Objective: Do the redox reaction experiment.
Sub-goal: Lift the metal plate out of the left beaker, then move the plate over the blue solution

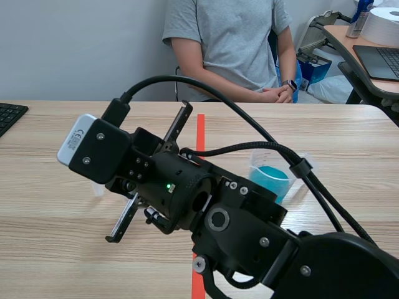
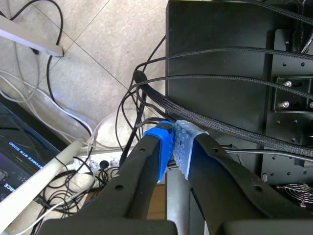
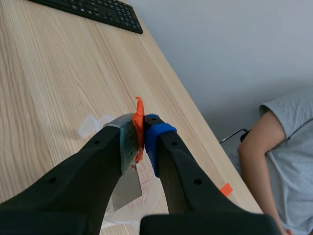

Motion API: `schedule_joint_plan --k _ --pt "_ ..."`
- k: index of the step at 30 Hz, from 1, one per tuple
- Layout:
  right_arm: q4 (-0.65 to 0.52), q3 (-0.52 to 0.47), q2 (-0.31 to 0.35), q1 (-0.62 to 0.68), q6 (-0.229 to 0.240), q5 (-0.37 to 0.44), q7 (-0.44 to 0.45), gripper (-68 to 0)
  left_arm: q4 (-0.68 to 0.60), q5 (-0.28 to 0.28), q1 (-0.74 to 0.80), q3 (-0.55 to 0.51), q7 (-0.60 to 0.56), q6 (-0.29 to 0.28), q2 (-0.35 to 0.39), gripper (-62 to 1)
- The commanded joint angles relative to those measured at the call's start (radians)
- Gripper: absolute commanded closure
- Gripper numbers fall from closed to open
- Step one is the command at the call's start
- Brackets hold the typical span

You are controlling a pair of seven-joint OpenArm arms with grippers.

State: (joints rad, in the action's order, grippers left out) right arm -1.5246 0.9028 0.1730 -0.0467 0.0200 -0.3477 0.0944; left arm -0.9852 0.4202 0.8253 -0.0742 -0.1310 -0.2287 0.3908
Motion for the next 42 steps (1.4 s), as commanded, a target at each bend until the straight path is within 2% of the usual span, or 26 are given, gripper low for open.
schedule_joint_plan --k 1,6,12,17,21,28,32,38,42 --pt "-0.056 -0.006 -0.001 -0.017 -0.009 0.019 -0.008 -1.3 -0.008 0.003 0.005 -0.005 -0.007 -0.002 0.004 -3.6" --pt "-0.14 -0.008 0.005 -0.017 0.007 0.068 -0.063 -1.3 -0.009 0.003 0.003 -0.005 -0.007 -0.002 0.003 -3.6" --pt "-0.221 -0.008 0.005 -0.017 0.007 0.072 -0.129 -1.3 -0.009 0.003 0.003 -0.005 -0.007 -0.002 0.003 -3.6" --pt "-0.294 -0.019 0.005 -0.017 0.04 0.091 -0.182 -1.3 -0.009 0.003 0.003 -0.005 -0.007 -0.002 0.003 -3.6" --pt "-0.352 -0.07 0.005 -0.017 0.105 0.172 -0.226 -1.3 -0.009 0.003 0.003 -0.005 -0.007 -0.002 0.003 -3.6" --pt "-0.419 -0.205 0.005 -0.014 0.245 0.322 -0.292 -1.3 -0.009 0.003 0.003 -0.005 -0.007 -0.002 0.003 -3.6" --pt "-0.442 -0.294 0.018 -0.014 0.321 0.439 -0.336 -1.4 -0.009 0.003 0.003 -0.005 -0.007 -0.002 0.003 -3.6" --pt "-0.464 -0.421 0.067 -0.014 0.397 0.631 -0.393 -1.3 -0.009 0.003 0.003 -0.005 -0.006 -0.002 0.003 -3.6" --pt "-0.474 -0.509 0.112 -0.014 0.444 0.727 -0.421 -1.4 -0.009 0.002 0.003 -0.005 -0.003 -0.002 0.003 -3.6"
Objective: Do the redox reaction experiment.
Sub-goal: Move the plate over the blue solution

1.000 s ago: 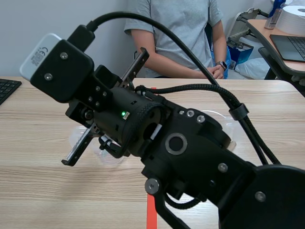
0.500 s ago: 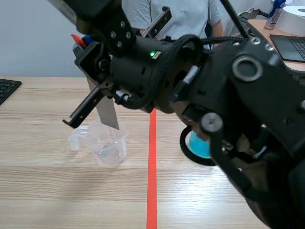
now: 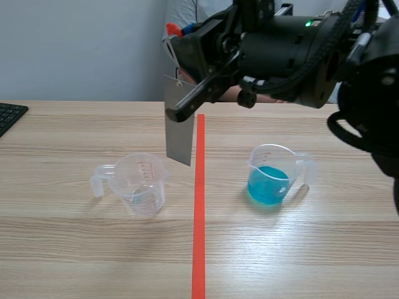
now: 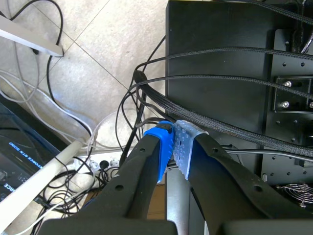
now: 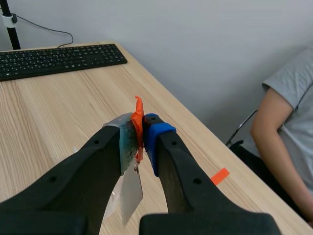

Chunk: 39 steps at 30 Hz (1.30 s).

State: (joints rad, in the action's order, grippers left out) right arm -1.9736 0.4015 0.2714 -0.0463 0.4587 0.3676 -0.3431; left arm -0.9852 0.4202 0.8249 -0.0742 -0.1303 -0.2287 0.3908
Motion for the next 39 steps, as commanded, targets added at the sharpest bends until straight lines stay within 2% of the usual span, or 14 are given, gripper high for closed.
schedule_joint_plan --k 1,7,12,16,21,26,31,39 --pt "-0.027 -0.028 0.026 -0.014 0.016 0.031 0.015 -1.4 -0.009 0.002 0.003 -0.005 -0.003 -0.002 0.003 -3.6" --pt "-0.029 -0.142 0.114 -0.014 0.067 0.137 0.015 -1.4 -0.009 0.002 0.003 -0.005 -0.003 -0.002 0.003 -3.6" --pt "-0.029 -0.231 0.207 0.008 0.075 0.217 0.02 -1.4 -0.009 0.002 0.003 -0.005 -0.003 -0.001 0.003 -3.6" --pt "-0.029 -0.301 0.279 0.043 0.108 0.286 0.038 -1.4 -0.009 0.002 0.003 -0.005 -0.003 -0.001 0.003 -3.6" --pt "-0.029 -0.361 0.357 0.08 0.112 0.346 0.058 -1.4 -0.009 0.002 0.003 -0.005 -0.003 0.002 0.003 -3.6" --pt "-0.028 -0.378 0.42 0.085 0.111 0.395 0.066 -1.3 -0.009 0.002 0.003 -0.005 -0.003 0.002 0.003 -3.6" --pt "-0.028 -0.411 0.455 0.085 0.111 0.408 0.065 -1.4 -0.009 0.002 0.003 -0.005 -0.003 0.002 0.003 -3.6" --pt "0.047 -0.414 0.455 0.085 0.112 0.408 0.085 -1.3 -0.009 0.002 0.003 -0.005 -0.003 0.002 0.004 -3.6"
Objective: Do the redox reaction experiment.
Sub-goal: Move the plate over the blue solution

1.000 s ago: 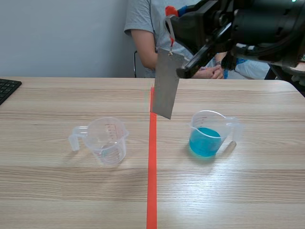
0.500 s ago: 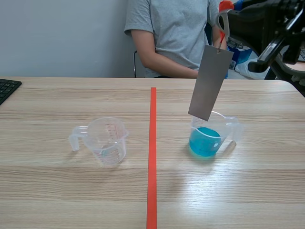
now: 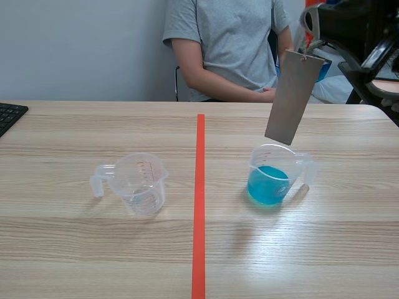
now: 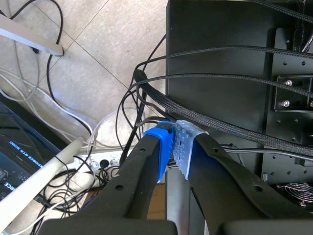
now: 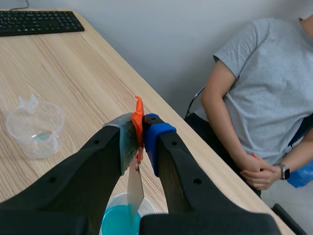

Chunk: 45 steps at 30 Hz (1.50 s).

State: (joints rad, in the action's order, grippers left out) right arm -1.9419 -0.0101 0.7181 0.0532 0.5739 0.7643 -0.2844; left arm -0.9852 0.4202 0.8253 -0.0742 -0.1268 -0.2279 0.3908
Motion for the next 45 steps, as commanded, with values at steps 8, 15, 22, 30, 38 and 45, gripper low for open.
schedule_joint_plan --k 8,15,22,30,38,45 --pt "0.105 0.005 0.007 -0.018 0.048 0.01 0.09 -1.4 -0.009 0.003 0.003 -0.005 -0.004 0.002 0.004 -3.6" --pt "0.124 0.007 0.005 -0.018 0.048 0.01 0.112 -1.4 -0.009 0.003 0.003 -0.005 -0.004 0.001 0.003 -3.6" --pt "0.127 0.05 0.005 -0.038 0.051 0.005 0.111 -1.5 -0.009 0.006 0.003 -0.005 -0.004 0.001 0.003 -3.6" --pt "0.133 0.069 0.005 -0.039 0.04 -0.001 0.111 -1.5 -0.012 0.006 0.032 -0.009 -0.04 0.019 0.01 -3.6" --pt "0.133 0.069 0.005 -0.039 0.034 -0.032 0.112 -1.5 -0.1 0.006 0.214 -0.103 -0.277 0.027 0.037 -3.6" --pt "0.133 0.068 0.005 -0.039 0.018 -0.058 0.115 -1.5 -0.236 0.002 0.345 -0.141 -0.473 0.022 0.112 -3.6"
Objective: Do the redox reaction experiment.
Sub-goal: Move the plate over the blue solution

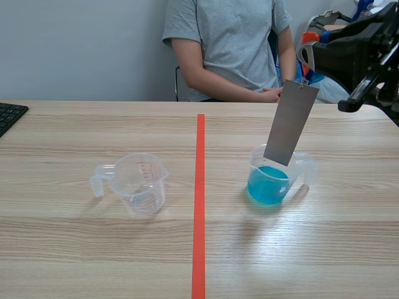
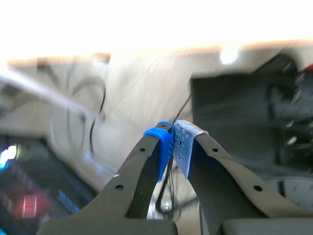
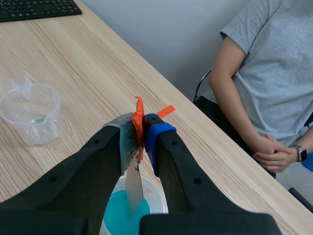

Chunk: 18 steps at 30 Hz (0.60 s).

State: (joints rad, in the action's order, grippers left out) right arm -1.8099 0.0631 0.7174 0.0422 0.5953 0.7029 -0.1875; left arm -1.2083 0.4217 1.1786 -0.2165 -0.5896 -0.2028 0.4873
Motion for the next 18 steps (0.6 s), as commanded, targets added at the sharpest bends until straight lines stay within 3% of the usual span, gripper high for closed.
schedule_joint_plan --k 1,9,15,18 --pt "0.001 -0.005 0.005 -0.028 -0.004 -0.001 0.018 -1.5 -0.03 0.0 -0.004 0.002 -0.014 -0.003 0.033 -3.6" --pt "0.001 -0.005 0.005 -0.028 -0.004 -0.019 0.019 -1.5 -0.18 0.001 -0.031 0.002 -0.013 -0.032 0.209 -3.6" --pt "0.001 -0.005 0.005 -0.028 -0.004 -0.022 0.018 -1.5 -0.253 0.002 -0.172 0.001 0.056 -0.038 0.319 -3.6" --pt "0.001 -0.005 0.005 -0.028 -0.004 -0.022 0.018 -1.5 -0.277 0.002 -0.263 0.004 0.096 -0.09 0.372 -3.6"
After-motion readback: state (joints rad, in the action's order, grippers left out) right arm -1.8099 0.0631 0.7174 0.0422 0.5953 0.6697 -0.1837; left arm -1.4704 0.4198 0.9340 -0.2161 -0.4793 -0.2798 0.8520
